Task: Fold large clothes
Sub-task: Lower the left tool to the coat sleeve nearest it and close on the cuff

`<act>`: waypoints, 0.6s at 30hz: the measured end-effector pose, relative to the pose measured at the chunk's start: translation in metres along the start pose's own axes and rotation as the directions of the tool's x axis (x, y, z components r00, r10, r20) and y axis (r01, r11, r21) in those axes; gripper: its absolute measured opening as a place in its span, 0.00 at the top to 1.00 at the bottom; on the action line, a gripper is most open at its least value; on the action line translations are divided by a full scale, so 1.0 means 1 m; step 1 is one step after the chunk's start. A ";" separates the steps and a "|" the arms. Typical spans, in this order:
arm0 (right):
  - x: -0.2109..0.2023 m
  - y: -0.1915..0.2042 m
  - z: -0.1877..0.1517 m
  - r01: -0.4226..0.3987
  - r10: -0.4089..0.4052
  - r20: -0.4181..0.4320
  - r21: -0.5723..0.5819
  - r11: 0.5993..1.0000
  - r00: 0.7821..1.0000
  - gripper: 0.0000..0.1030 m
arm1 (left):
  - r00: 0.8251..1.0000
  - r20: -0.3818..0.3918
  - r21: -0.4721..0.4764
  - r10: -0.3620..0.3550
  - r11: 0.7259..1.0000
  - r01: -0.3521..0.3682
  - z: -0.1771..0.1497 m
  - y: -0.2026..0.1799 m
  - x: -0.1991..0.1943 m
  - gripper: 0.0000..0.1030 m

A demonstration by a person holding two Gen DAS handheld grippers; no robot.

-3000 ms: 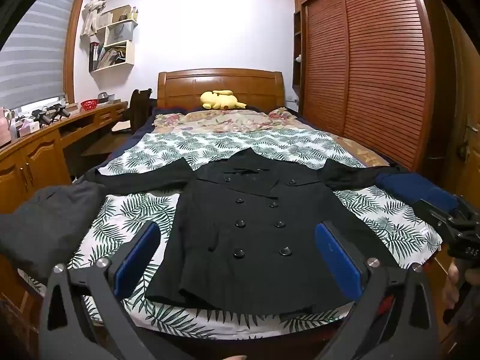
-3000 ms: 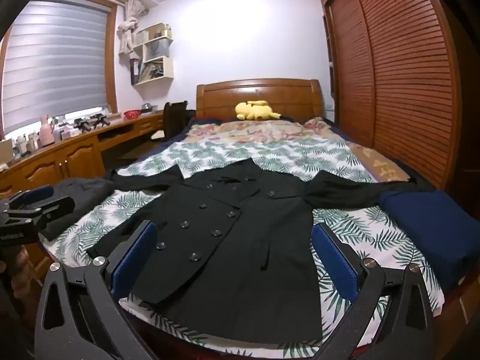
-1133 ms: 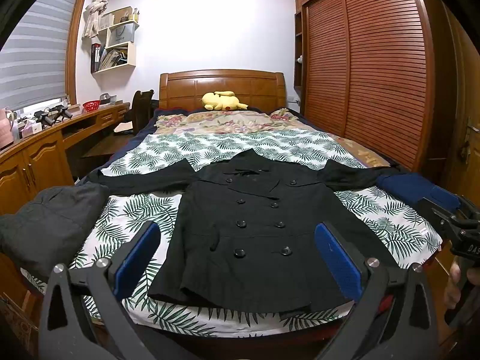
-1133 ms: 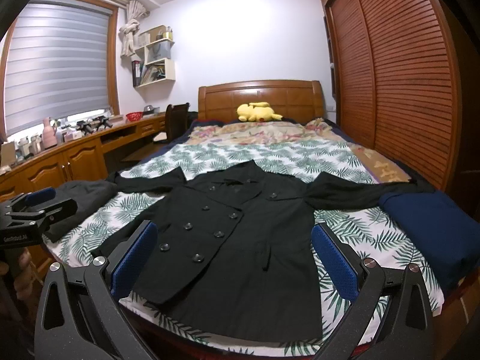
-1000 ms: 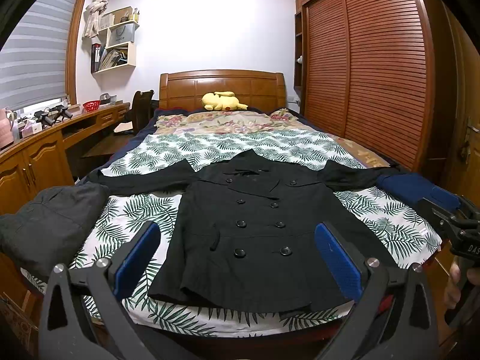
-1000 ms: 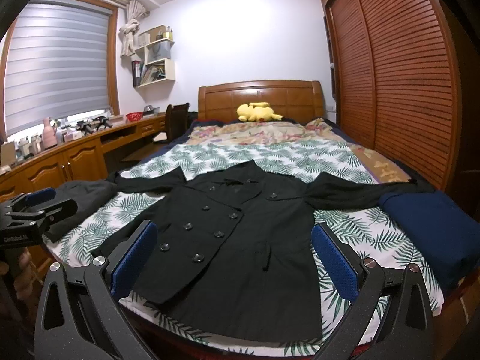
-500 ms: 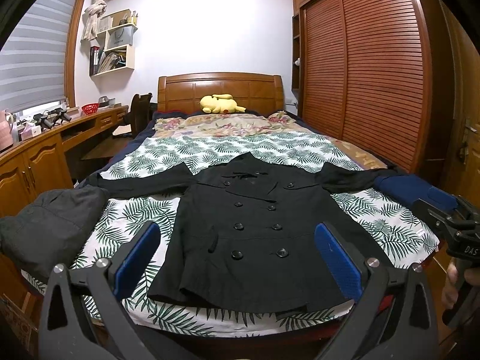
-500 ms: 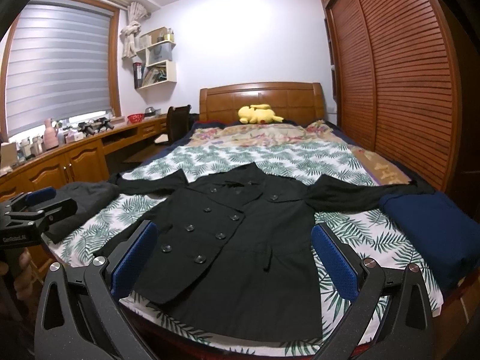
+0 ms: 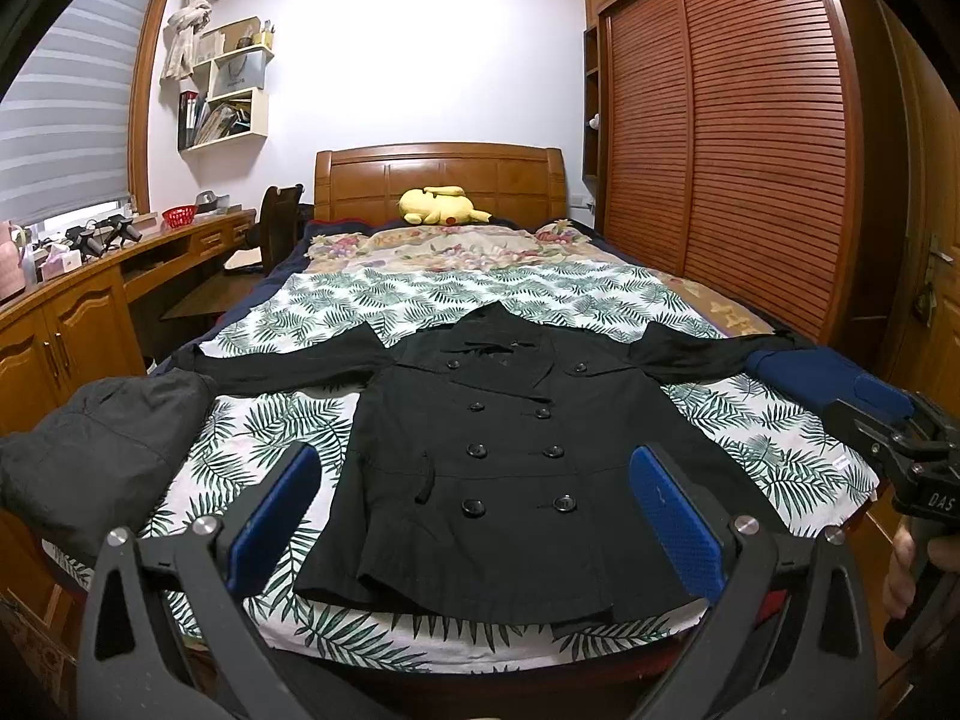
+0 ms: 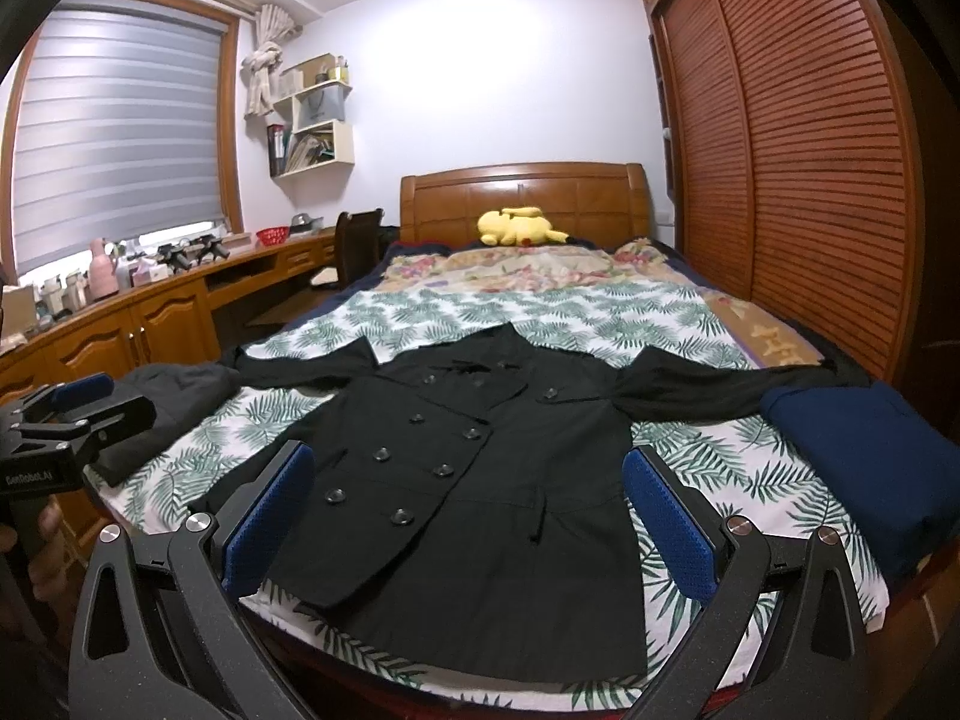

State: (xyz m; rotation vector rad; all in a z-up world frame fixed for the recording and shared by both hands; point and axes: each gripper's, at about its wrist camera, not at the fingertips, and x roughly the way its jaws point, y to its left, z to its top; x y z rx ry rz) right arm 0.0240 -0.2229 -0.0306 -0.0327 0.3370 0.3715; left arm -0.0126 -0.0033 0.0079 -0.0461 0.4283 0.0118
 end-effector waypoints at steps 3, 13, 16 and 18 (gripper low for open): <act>0.000 0.005 0.000 -0.013 0.013 -0.010 0.005 1.000 1.000 0.00 | 1.000 -0.011 -0.001 0.004 1.000 -0.004 -0.003 0.001 0.006 0.00; 0.033 0.006 -0.016 -0.033 0.033 -0.067 -0.008 0.999 0.997 0.00 | 0.997 -0.067 0.000 0.025 1.000 -0.025 -0.012 0.015 0.035 0.00; 0.050 0.009 -0.023 -0.051 0.050 -0.086 -0.010 0.999 0.995 0.00 | 0.995 -0.092 0.006 0.035 0.999 -0.035 -0.016 0.023 0.046 0.00; 0.060 0.007 -0.027 -0.071 0.070 -0.100 0.000 0.997 0.993 0.00 | 0.994 -0.105 0.005 0.042 0.999 -0.042 -0.018 0.029 0.054 0.00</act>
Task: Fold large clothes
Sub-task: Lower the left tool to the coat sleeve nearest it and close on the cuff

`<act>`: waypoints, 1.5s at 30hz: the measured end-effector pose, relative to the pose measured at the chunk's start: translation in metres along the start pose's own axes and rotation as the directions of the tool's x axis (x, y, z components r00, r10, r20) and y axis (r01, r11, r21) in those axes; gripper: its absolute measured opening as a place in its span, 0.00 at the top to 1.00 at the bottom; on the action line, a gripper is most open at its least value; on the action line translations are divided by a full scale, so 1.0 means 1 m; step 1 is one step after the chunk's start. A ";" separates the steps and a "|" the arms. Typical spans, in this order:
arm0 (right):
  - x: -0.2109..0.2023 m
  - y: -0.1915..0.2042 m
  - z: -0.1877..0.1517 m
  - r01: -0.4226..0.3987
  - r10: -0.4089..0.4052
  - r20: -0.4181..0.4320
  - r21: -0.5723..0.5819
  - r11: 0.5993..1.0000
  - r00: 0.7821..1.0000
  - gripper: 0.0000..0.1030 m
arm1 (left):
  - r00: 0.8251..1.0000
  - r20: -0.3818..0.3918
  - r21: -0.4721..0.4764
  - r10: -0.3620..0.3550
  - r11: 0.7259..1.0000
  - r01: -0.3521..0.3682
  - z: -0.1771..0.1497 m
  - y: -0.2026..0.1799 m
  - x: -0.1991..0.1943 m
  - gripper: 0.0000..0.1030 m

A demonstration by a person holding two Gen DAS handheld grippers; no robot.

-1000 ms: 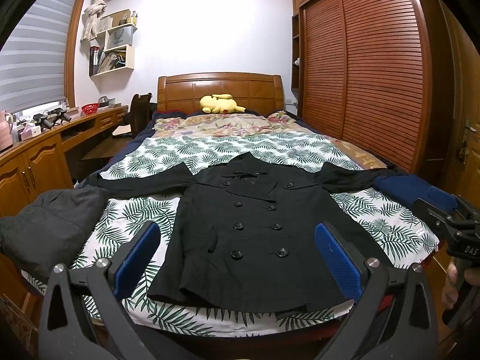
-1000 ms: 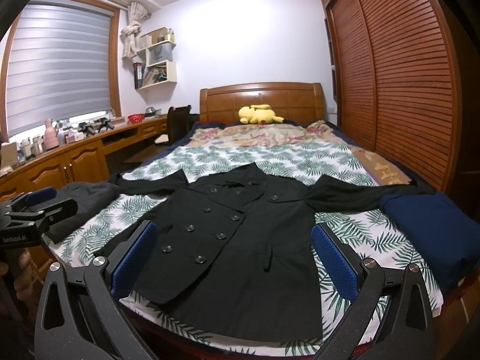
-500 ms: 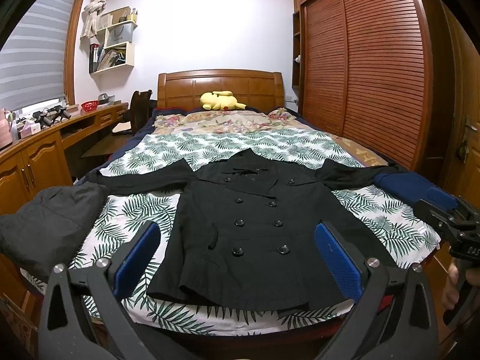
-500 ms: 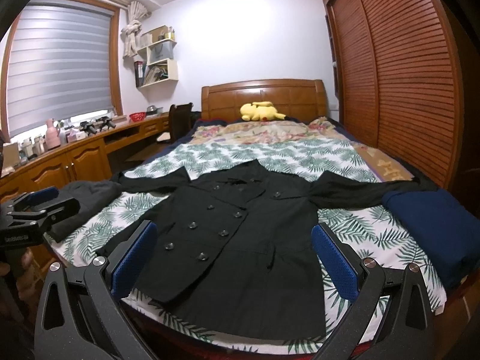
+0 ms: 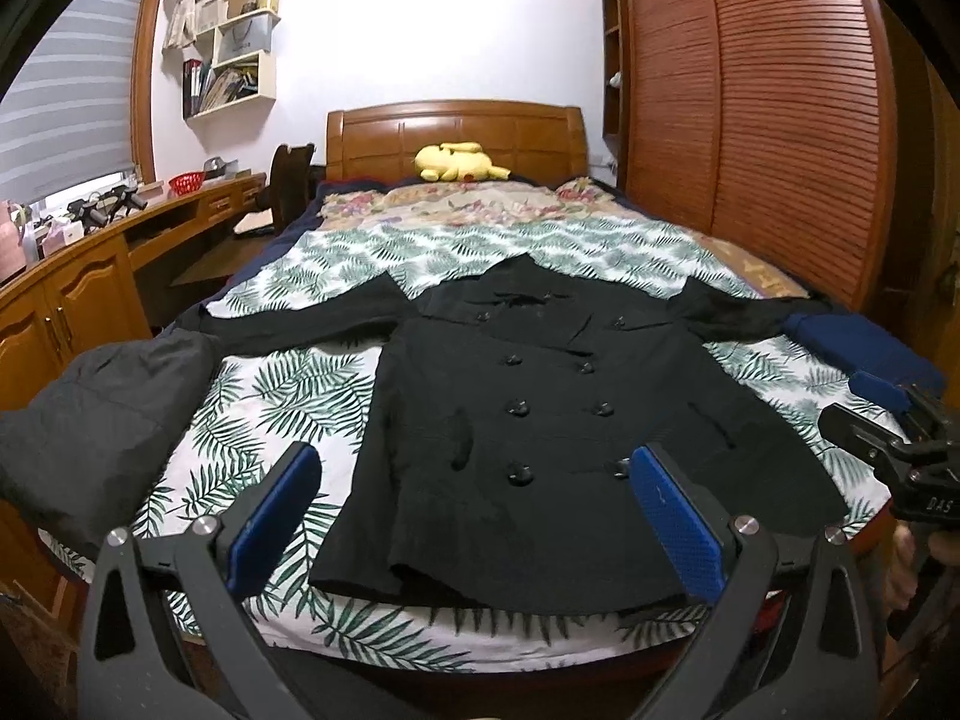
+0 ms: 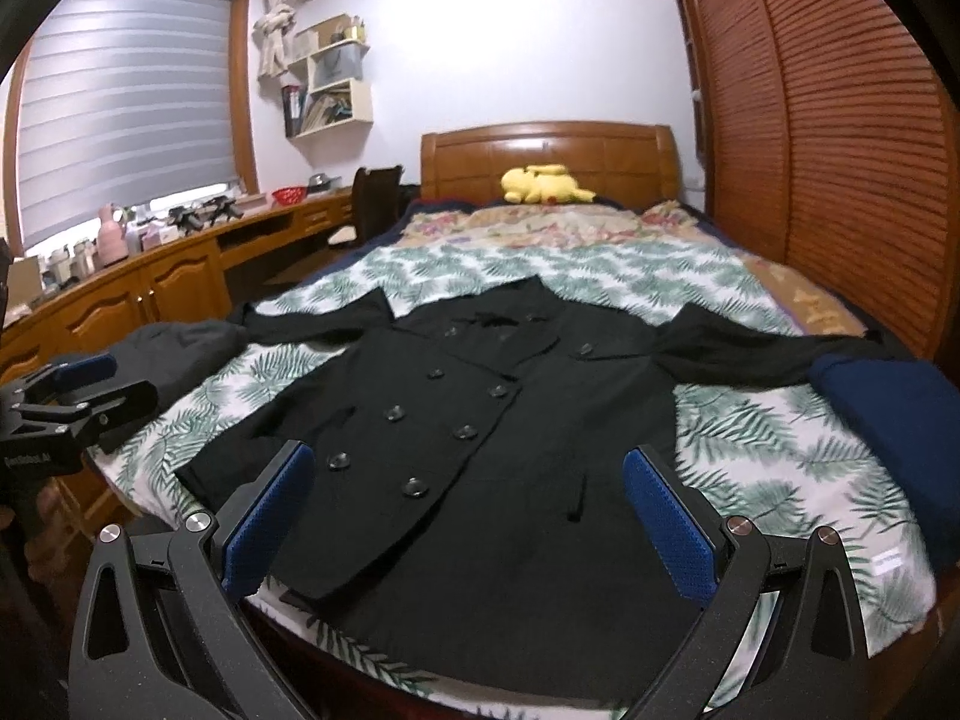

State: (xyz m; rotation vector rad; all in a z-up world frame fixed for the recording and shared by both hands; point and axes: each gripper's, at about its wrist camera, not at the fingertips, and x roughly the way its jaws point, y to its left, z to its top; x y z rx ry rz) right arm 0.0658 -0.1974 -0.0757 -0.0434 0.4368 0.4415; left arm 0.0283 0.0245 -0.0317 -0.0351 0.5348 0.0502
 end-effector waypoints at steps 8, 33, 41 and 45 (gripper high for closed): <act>0.048 -0.002 -0.006 -0.034 0.033 -0.042 -0.021 0.999 0.999 0.00 | 0.998 -0.036 0.018 0.045 0.999 -0.044 0.000 0.020 0.038 0.00; 0.246 0.039 0.058 -0.159 0.137 -0.145 -0.153 0.975 0.980 0.00 | 0.969 -0.195 0.045 0.149 0.989 -0.143 0.054 0.128 0.162 0.00; 0.304 0.045 0.031 -0.173 0.121 -0.250 -0.198 0.965 0.961 0.00 | 0.959 -0.198 0.057 0.201 0.979 -0.194 0.080 0.164 0.210 0.00; 0.316 0.037 0.018 -0.194 0.136 -0.307 -0.167 0.967 0.942 0.00 | 0.954 -0.219 0.050 0.203 0.979 -0.197 0.091 0.180 0.239 0.00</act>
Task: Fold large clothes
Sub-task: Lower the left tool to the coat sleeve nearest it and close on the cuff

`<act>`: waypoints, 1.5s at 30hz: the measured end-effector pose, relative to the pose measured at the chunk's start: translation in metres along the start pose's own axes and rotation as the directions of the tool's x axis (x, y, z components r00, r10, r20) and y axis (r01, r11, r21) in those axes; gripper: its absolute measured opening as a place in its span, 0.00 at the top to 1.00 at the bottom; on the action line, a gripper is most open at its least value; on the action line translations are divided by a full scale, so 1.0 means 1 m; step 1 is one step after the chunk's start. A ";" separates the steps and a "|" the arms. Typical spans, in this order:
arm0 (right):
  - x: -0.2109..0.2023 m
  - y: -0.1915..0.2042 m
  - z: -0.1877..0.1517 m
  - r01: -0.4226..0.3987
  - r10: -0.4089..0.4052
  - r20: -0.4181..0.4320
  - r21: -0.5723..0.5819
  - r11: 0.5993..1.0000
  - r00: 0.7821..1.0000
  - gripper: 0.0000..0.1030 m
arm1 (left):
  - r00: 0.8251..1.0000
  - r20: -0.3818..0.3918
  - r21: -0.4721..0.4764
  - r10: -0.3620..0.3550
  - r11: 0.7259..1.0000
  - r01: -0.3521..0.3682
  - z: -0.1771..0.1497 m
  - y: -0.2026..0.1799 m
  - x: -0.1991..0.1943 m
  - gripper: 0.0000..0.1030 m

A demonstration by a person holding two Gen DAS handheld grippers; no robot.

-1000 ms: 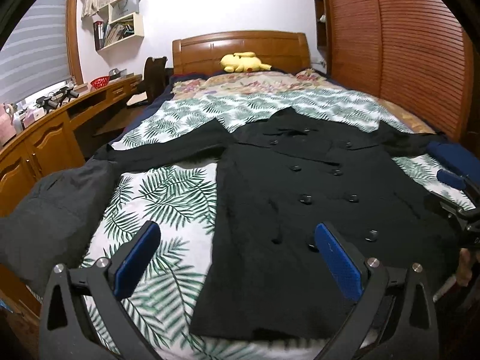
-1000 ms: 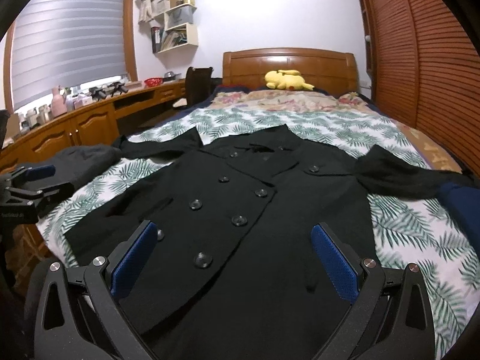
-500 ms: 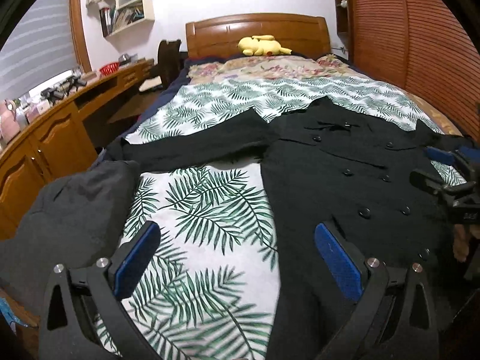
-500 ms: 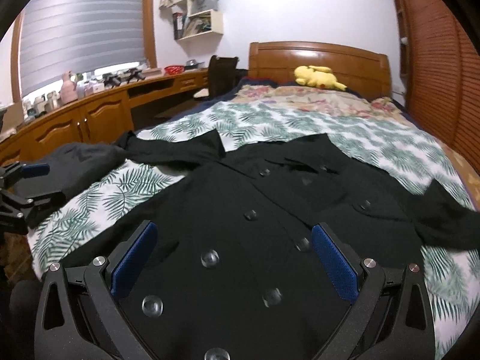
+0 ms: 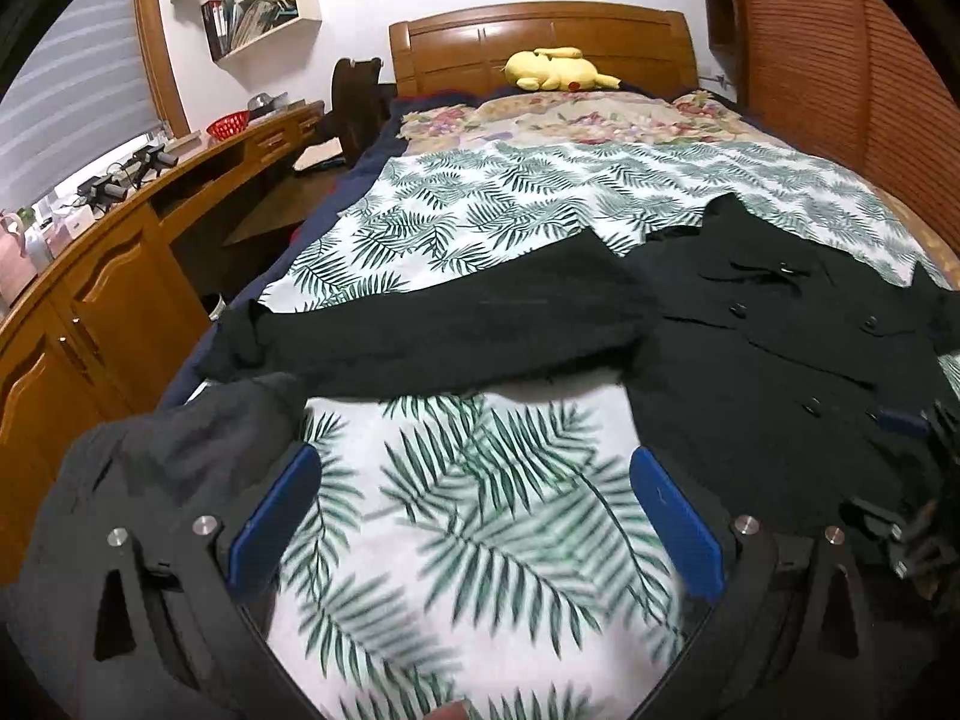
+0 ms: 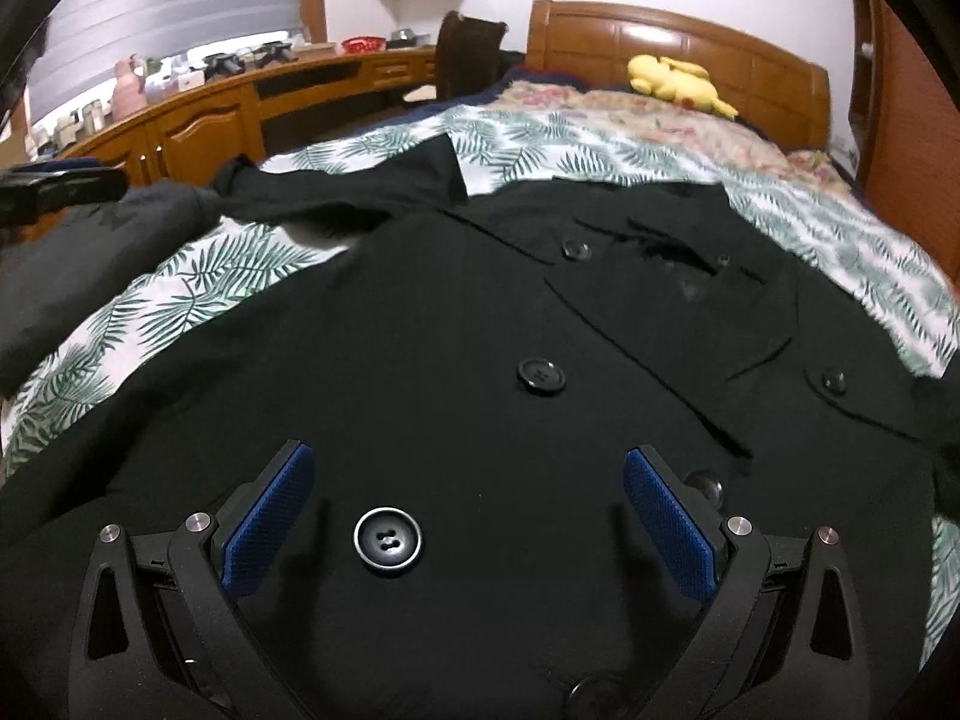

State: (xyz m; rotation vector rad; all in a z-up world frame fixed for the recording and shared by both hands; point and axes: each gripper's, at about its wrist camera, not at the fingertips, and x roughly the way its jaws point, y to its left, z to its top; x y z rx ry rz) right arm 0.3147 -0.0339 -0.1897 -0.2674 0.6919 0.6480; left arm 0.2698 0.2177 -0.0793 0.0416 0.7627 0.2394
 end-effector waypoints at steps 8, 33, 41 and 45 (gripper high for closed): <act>0.001 0.001 -0.002 -0.008 0.008 -0.003 -0.003 1.000 1.000 0.00 | 0.992 -0.058 -0.128 -0.116 0.986 0.108 0.033 0.027 0.063 0.00; 0.006 0.002 -0.002 -0.011 0.011 -0.021 -0.003 1.000 1.000 0.00 | 0.953 -0.192 -0.406 -0.234 0.903 0.140 0.018 0.065 0.180 0.43; 0.006 0.002 -0.002 -0.011 0.011 -0.022 -0.003 1.000 1.000 0.00 | 0.953 -0.209 -0.354 -0.220 0.925 0.136 0.035 0.049 0.185 0.98; 0.006 0.002 -0.002 -0.012 0.012 -0.022 0.000 1.000 1.000 0.00 | 0.972 -0.159 -0.256 -0.171 0.958 0.127 0.056 0.022 0.155 1.00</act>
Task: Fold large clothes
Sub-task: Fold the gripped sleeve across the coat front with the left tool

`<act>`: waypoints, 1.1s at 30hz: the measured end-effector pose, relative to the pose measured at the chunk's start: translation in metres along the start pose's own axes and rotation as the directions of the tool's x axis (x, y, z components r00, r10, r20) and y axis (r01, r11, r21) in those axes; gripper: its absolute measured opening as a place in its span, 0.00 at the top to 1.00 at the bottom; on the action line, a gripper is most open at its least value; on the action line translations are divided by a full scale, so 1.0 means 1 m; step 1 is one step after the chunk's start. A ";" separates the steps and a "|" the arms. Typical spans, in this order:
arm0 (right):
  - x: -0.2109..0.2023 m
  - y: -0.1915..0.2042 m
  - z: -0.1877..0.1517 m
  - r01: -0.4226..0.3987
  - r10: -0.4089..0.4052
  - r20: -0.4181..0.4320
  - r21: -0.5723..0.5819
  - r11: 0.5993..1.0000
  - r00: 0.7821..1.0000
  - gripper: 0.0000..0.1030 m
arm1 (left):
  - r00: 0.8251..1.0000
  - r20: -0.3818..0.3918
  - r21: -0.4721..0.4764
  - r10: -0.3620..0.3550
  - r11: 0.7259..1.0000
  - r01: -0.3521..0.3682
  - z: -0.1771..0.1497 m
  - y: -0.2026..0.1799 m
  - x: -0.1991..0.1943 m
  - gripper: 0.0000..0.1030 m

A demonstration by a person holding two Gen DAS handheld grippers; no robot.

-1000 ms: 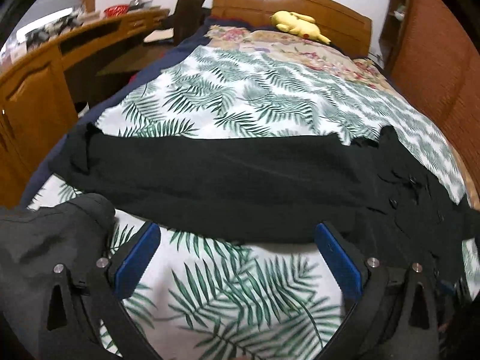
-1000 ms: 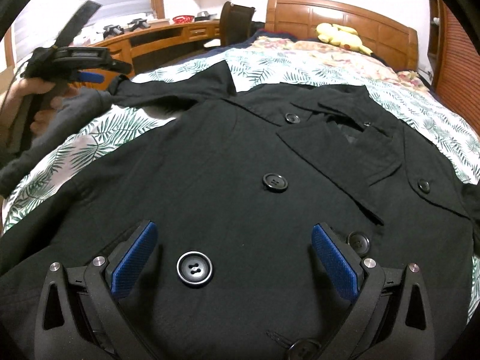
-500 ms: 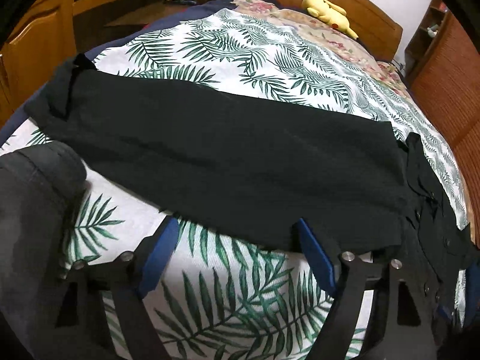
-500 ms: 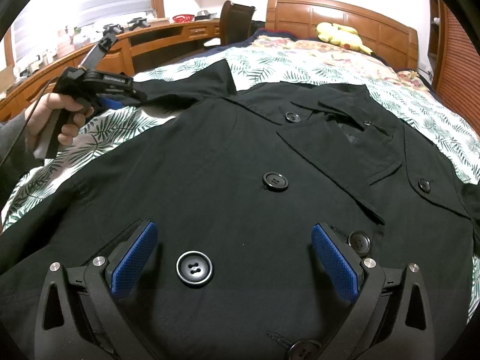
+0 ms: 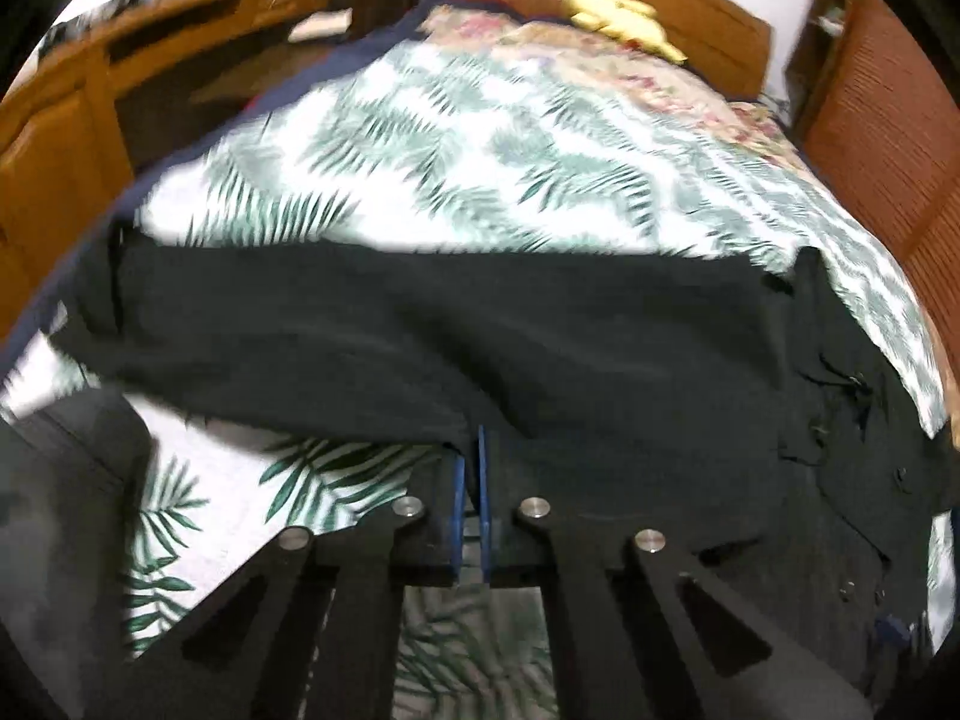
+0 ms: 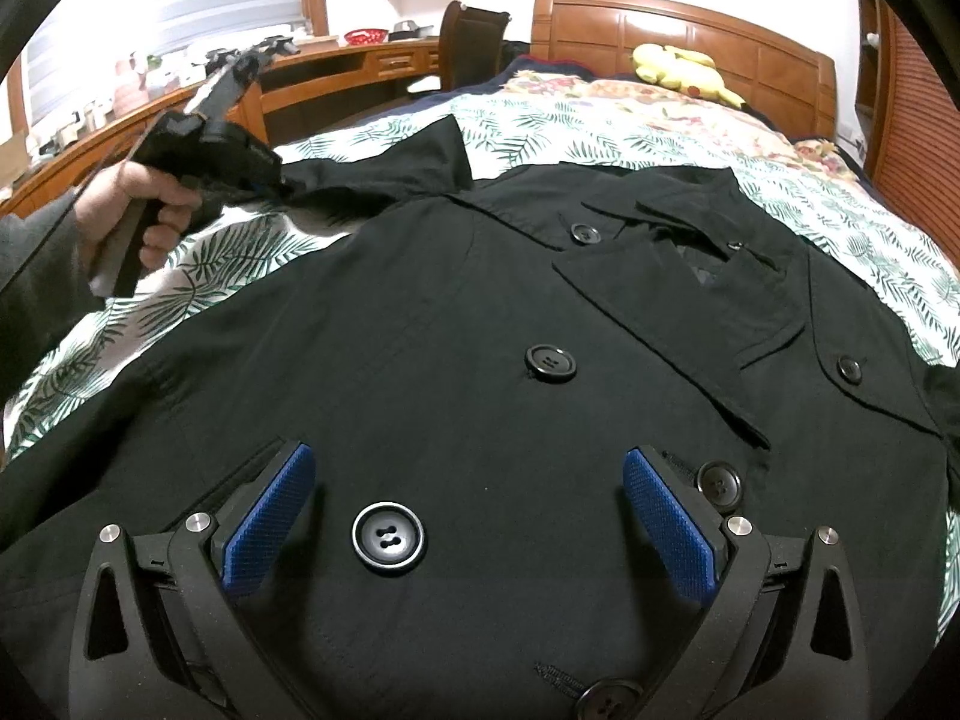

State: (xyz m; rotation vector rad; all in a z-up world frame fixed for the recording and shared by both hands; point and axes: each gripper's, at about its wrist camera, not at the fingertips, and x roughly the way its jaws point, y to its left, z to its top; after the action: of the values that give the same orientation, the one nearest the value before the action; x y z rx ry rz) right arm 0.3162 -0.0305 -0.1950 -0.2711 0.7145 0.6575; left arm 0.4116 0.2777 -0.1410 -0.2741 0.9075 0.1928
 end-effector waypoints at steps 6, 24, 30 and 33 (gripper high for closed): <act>-0.004 -0.004 0.000 -0.017 0.017 0.005 0.029 0.999 1.000 0.00 | 0.998 0.067 0.145 -0.016 0.989 0.006 0.014 -0.076 -0.059 1.00; -0.072 -0.047 0.016 0.028 -0.032 0.084 0.043 0.999 0.996 0.00 | 0.997 0.036 0.338 -0.066 0.940 0.050 -0.061 -0.175 -0.125 0.95; -0.075 -0.053 0.018 0.033 -0.038 0.091 0.056 0.998 0.995 0.00 | 0.996 0.057 0.353 -0.070 0.934 0.046 -0.086 -0.165 -0.145 0.84; -0.072 -0.049 0.017 0.031 -0.035 0.086 0.044 0.999 0.996 0.00 | 0.994 0.082 0.354 -0.074 0.934 0.041 -0.093 -0.155 -0.156 0.73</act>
State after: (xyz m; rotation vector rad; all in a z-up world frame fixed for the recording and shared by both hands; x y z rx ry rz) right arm 0.3152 -0.0940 -0.1331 -0.2131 0.6391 0.6178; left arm 0.2916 0.0941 -0.0476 0.0423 0.8225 -0.0140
